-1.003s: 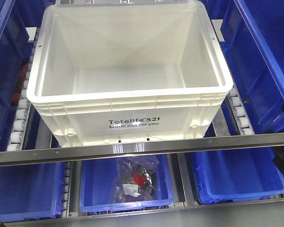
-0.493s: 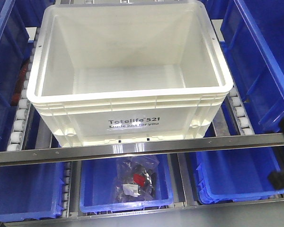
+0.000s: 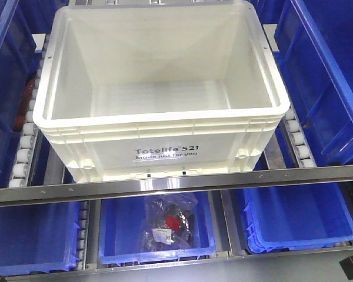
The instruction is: Place moving items into box and shelve
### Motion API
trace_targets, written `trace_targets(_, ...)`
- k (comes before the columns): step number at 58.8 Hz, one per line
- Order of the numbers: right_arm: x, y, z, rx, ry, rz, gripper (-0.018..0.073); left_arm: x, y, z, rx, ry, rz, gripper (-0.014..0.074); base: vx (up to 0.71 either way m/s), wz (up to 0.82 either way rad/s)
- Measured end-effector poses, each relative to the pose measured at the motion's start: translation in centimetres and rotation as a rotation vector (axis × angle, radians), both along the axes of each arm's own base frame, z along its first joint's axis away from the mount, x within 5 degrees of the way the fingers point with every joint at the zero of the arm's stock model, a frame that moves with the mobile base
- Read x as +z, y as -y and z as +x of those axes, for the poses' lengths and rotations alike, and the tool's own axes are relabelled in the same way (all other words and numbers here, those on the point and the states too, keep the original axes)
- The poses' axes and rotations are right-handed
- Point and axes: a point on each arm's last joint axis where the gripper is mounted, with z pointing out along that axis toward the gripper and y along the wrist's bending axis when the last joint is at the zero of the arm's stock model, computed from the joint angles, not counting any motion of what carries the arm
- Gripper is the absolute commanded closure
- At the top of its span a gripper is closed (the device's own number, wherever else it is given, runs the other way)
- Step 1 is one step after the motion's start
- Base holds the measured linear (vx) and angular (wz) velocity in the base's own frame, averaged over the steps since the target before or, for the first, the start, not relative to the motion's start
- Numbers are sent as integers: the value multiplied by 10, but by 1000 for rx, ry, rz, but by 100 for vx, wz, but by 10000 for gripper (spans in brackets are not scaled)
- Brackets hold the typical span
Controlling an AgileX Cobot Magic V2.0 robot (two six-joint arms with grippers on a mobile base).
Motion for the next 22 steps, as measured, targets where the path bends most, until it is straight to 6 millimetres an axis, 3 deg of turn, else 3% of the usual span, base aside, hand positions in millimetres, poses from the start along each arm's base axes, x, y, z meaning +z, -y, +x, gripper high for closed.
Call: trace_targets(22, 0, 0, 0, 0, -2, -3, 575, 0, 0, 0, 0, 0, 0, 619, 0, 0)
